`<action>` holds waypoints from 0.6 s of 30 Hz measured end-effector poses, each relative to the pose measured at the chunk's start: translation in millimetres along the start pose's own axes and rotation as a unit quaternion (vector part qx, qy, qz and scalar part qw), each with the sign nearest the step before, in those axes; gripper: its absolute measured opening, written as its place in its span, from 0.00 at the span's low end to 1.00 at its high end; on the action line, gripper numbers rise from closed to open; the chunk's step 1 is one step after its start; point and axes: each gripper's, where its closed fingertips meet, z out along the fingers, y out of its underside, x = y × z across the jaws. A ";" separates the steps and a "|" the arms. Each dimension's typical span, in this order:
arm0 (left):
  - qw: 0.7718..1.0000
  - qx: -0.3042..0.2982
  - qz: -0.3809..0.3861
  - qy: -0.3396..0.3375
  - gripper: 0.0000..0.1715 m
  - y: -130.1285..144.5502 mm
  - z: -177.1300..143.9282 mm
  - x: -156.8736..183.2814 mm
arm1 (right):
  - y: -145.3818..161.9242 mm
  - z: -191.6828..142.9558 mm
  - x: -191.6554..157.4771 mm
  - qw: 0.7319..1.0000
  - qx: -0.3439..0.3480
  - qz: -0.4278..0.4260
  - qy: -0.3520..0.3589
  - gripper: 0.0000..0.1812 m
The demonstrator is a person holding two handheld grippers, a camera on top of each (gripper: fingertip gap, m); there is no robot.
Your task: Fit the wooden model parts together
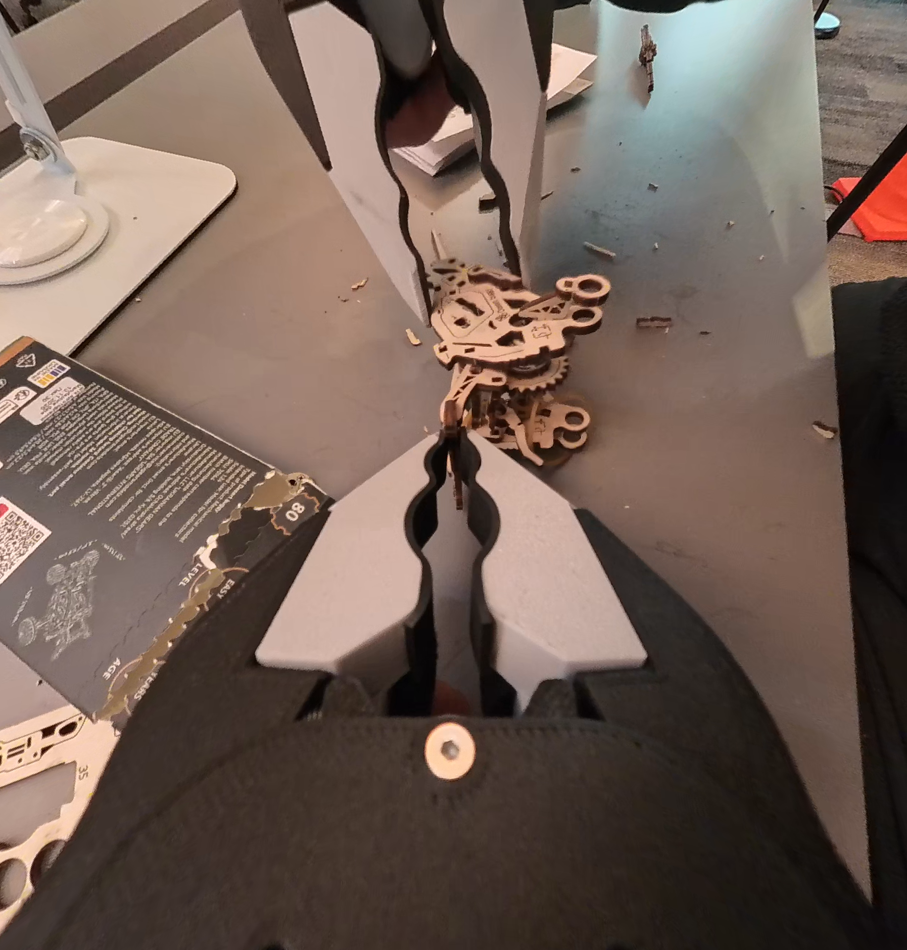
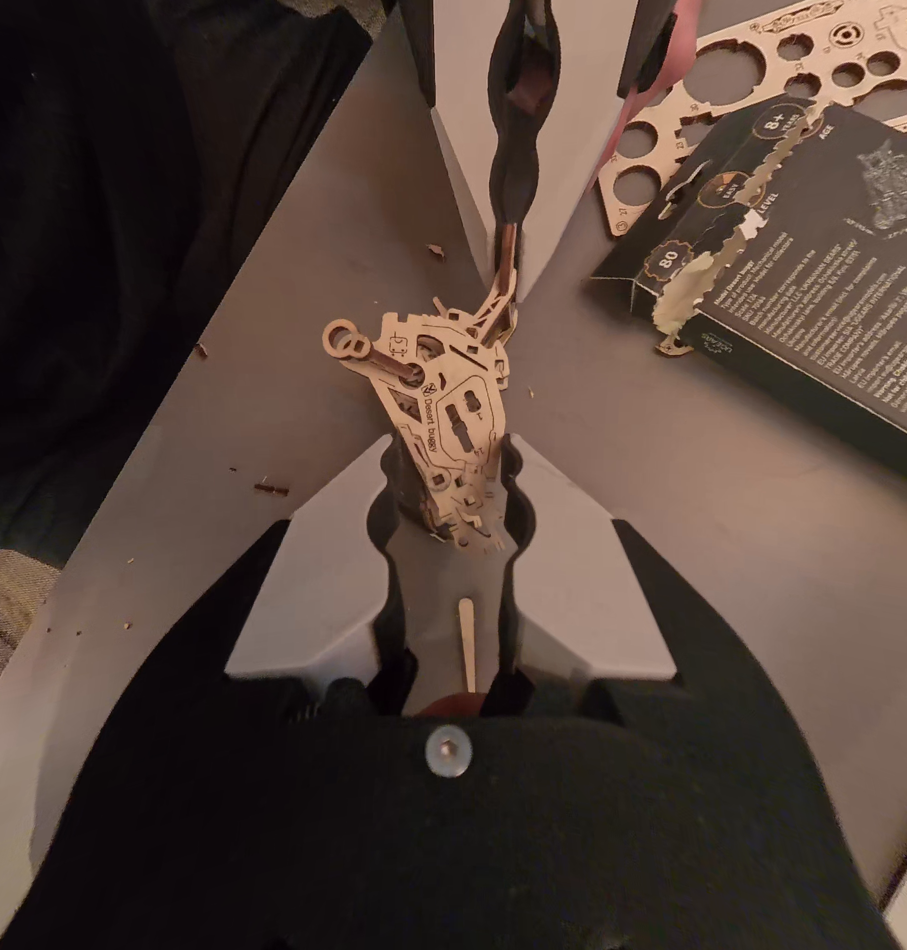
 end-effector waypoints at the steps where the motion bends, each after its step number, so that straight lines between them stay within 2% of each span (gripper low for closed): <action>1: 1.000 0.001 0.000 0.000 0.00 -0.2 -0.2 0.0 | -0.2 0.0 0.0 1.000 0.001 0.002 -0.001 0.19; 9: 1.000 -0.001 0.002 0.001 0.01 0.3 0.3 0.6 | -12.2 -8.5 -3.3 0.999 0.031 0.008 0.005 0.19; 18: 1.000 -0.002 0.003 0.002 0.01 0.6 0.5 0.9 | -8.1 5.2 -3.9 1.000 0.011 0.000 0.024 0.19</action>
